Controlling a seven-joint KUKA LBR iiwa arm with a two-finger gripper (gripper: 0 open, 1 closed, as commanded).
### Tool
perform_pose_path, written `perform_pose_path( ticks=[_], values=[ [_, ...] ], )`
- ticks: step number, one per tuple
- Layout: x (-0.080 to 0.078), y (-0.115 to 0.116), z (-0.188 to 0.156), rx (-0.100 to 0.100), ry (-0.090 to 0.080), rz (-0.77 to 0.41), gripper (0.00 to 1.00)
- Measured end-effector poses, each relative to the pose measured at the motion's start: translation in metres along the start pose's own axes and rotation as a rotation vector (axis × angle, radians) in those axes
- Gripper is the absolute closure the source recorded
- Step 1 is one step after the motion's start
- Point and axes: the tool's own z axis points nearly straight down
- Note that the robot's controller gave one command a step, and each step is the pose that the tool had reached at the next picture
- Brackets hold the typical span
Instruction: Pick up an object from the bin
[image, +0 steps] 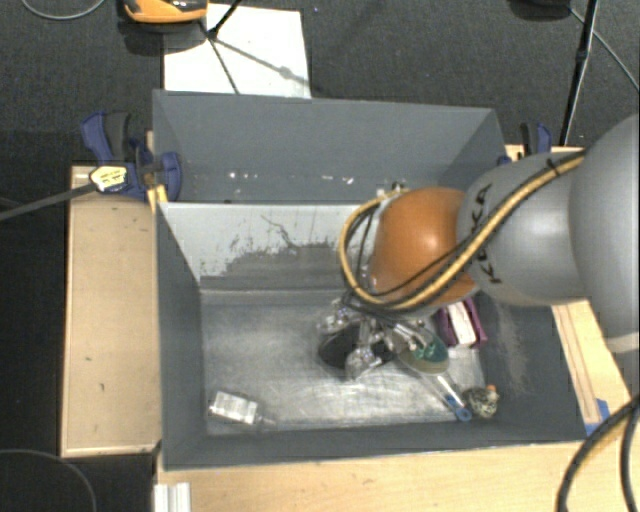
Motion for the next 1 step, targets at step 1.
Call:
perform_pose_path(
  ticks=[1],
  values=[
    [0.007,-0.0285,-0.1583,0.002,0.011,0.036,1.0]
  ],
)
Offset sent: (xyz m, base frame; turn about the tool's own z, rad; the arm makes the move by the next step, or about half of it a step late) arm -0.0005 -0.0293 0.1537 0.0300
